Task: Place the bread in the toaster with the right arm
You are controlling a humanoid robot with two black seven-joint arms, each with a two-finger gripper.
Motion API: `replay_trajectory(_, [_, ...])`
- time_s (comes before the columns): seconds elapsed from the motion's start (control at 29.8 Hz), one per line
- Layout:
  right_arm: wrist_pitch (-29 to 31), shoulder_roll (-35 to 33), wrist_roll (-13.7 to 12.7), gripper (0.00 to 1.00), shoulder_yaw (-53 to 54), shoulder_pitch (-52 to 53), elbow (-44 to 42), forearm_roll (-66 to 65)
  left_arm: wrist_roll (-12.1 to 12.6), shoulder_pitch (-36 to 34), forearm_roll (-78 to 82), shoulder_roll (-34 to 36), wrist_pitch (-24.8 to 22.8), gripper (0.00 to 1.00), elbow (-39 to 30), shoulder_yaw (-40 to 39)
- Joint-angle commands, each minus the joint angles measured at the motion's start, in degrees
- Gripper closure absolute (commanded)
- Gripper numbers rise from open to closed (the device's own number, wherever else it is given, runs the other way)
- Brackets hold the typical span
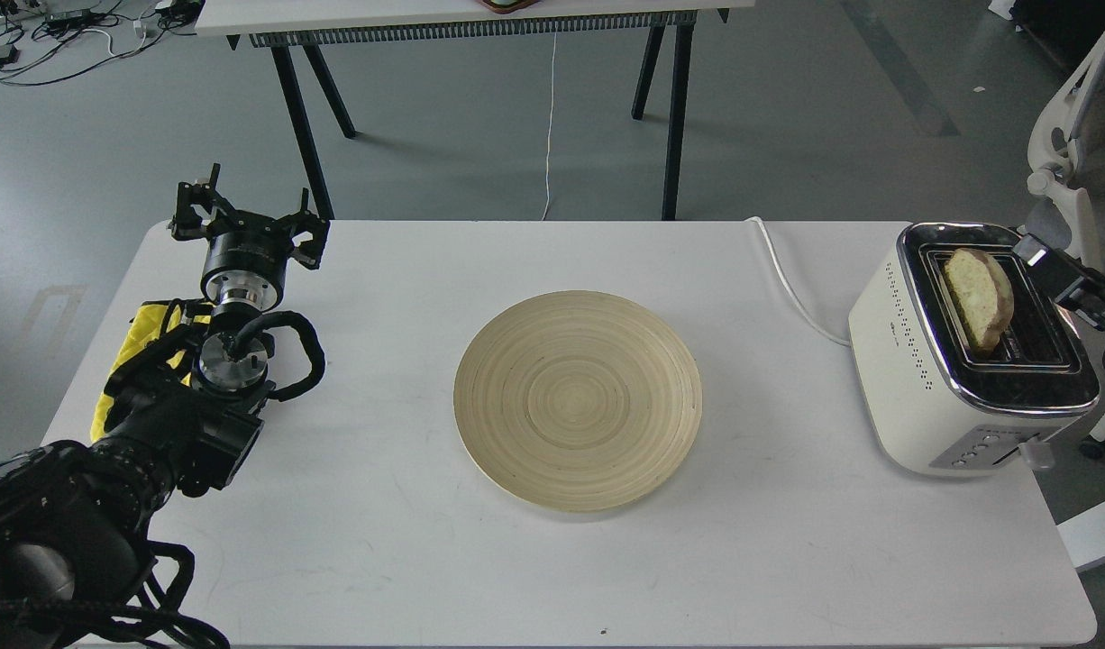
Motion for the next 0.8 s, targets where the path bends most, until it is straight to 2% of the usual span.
replay_trajectory(0.0, [0.10,-0.21,-0.09,0.14,2.77,0.52,0.29,0.45,0.00,0.00,0.00,0.01,0.00,0.00,0.00,0.00])
replay_trajectory(0.07, [0.10,0.14,-0.27,0.07,5.50,0.52,0.82,1.07,0.00,0.00,0.00,0.01,0.00,0.00,0.00,0.00])
replay_trajectory(0.13, [0.19,1.54,-0.27,0.06,7.78,0.52,1.17,2.90,0.00,0.00,0.00,0.01,0.00,0.00,0.00,0.00])
replay_trajectory(0.44, [0.01,22.97,-0.09,0.03,17.98,0.43,-0.49,21.89,0.00,0.00,0.00,0.01,0.00,0.00,0.00,0.00])
replay_trajectory(0.54, [0.01,31.84,-0.09,0.03,20.70,0.08,-4.96,24.53,0.00,0.00,0.00,0.01,0.00,0.00,0.00,0.00])
replay_trajectory(0.67, [1.50,44.59,0.08,0.01,24.05,-0.01,-15.68,28.48,0.00,0.00,0.00,0.01,0.00,0.00,0.00,0.00])
replay_trajectory(0.77, [8.86,51.10,0.17,0.01,27.03,-0.01,-22.98,29.02,0.00,0.00,0.00,0.01,0.00,0.00,0.00,0.00])
